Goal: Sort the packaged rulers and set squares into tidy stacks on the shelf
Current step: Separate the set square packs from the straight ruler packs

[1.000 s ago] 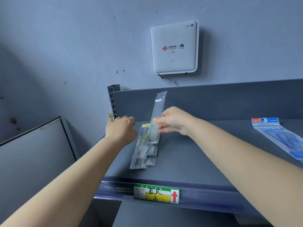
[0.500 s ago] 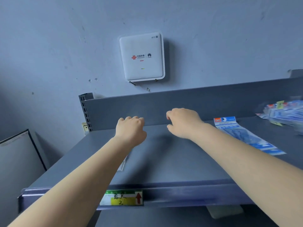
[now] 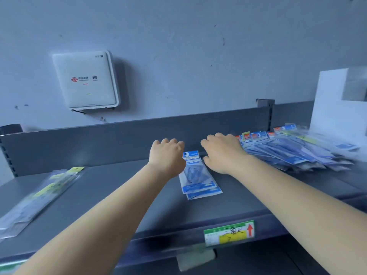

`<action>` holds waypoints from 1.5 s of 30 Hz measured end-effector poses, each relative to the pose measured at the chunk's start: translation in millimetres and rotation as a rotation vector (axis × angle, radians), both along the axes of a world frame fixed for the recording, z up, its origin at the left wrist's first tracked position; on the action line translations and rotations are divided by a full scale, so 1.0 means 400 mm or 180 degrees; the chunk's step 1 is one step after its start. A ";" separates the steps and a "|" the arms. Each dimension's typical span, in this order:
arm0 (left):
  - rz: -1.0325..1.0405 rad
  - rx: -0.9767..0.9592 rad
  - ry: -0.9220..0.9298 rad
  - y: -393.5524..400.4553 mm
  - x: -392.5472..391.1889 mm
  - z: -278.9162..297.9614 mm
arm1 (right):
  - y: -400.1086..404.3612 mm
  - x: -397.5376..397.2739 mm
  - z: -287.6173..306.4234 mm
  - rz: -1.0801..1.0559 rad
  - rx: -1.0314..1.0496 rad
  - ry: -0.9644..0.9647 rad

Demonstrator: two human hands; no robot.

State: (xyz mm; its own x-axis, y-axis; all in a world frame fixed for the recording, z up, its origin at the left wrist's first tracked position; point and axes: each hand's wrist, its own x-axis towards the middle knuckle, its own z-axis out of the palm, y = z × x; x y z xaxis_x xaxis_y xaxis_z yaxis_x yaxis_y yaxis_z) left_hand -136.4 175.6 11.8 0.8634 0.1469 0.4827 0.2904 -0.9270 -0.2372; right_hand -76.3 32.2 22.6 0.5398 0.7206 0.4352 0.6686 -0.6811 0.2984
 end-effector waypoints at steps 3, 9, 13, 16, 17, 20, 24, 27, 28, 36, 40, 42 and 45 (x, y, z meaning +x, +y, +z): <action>-0.0153 -0.0081 0.0030 -0.125 0.082 -0.004 | -0.137 0.061 -0.011 -0.0124 0.0006 0.0049; -0.0405 -0.0453 0.0076 -0.368 0.224 -0.023 | -0.399 0.184 -0.024 -0.0422 0.0132 0.0227; -0.0562 -0.0641 0.0206 -0.490 0.300 -0.024 | -0.549 0.260 -0.036 -0.0621 0.0386 0.0513; -0.0642 -0.0694 0.0293 -0.556 0.354 -0.022 | -0.628 0.319 -0.045 -0.0802 0.0703 0.0899; -0.0665 -0.0708 0.0334 -0.573 0.371 -0.021 | -0.647 0.337 -0.046 -0.0849 0.0791 0.1003; -0.0706 -0.0743 0.0453 -0.603 0.415 -0.024 | -0.678 0.382 -0.043 -0.1025 0.0967 0.1281; -0.0664 -0.0801 0.0557 -0.610 0.472 -0.027 | -0.673 0.440 -0.053 -0.1334 0.0939 0.1598; -0.0529 -0.0939 0.0755 -0.601 0.511 -0.026 | -0.663 0.480 -0.057 -0.1506 0.0987 0.1752; -0.0476 -0.0981 0.0811 -0.598 0.523 -0.028 | -0.664 0.490 -0.053 -0.1526 0.1031 0.1818; -0.0189 -0.1367 0.0925 -0.584 0.587 -0.039 | -0.666 0.518 -0.023 -0.1605 0.1327 0.2343; -0.0245 -0.2315 0.0849 -0.572 0.602 -0.028 | -0.665 0.529 -0.025 -0.1559 0.1479 0.2259; -0.0310 -0.2860 0.0713 -0.568 0.602 -0.022 | -0.663 0.533 -0.025 -0.1383 0.1750 0.2161; -0.0486 -0.3584 0.0488 -0.565 0.589 -0.007 | -0.658 0.527 -0.018 -0.1062 0.2188 0.2179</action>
